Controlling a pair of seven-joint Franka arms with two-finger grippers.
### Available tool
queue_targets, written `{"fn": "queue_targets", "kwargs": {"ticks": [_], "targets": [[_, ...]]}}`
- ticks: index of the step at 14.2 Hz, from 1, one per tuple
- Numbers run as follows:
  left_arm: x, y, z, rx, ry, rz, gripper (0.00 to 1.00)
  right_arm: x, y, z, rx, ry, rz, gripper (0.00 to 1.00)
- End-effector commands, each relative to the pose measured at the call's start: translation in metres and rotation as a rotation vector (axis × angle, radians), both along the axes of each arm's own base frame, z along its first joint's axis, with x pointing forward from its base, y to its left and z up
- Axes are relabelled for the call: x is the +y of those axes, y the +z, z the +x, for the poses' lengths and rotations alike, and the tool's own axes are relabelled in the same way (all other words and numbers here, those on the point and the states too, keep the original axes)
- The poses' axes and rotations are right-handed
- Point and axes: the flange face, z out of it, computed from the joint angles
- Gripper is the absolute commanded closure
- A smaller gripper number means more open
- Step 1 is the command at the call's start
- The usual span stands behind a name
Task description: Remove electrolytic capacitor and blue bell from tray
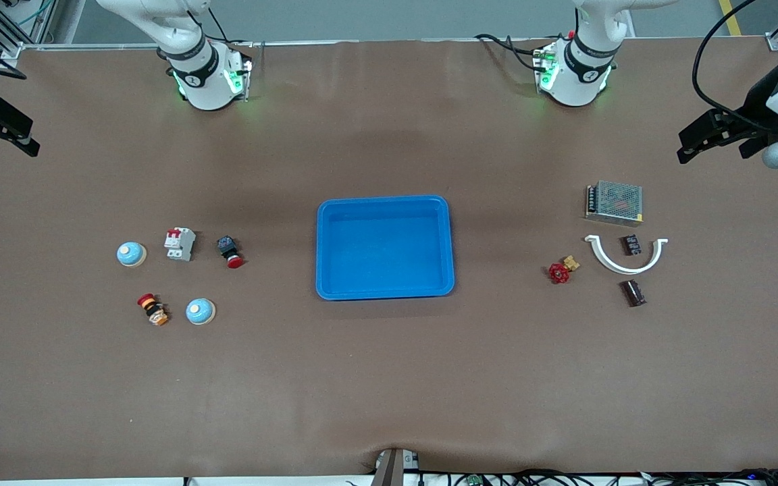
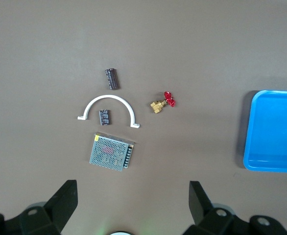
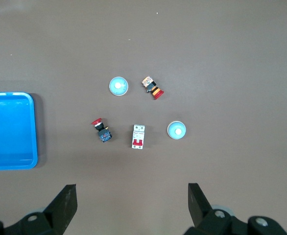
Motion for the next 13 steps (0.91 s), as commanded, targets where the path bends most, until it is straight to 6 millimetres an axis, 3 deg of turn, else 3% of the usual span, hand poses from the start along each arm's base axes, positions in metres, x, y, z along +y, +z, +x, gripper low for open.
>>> {"fn": "queue_targets", "kwargs": {"ticks": [1,13], "targets": [[0.0058,0.0065,-0.0054,-0.023,-0.027,0.006,0.00,-0.0017,0.0048,0.0000,-0.007,0.008,0.010,0.00],[0.0086,0.0114,-0.0037,-0.035,-0.078,0.045,0.00,-0.0010,0.0032,0.0020,-0.011,0.010,0.010,0.00]]}}
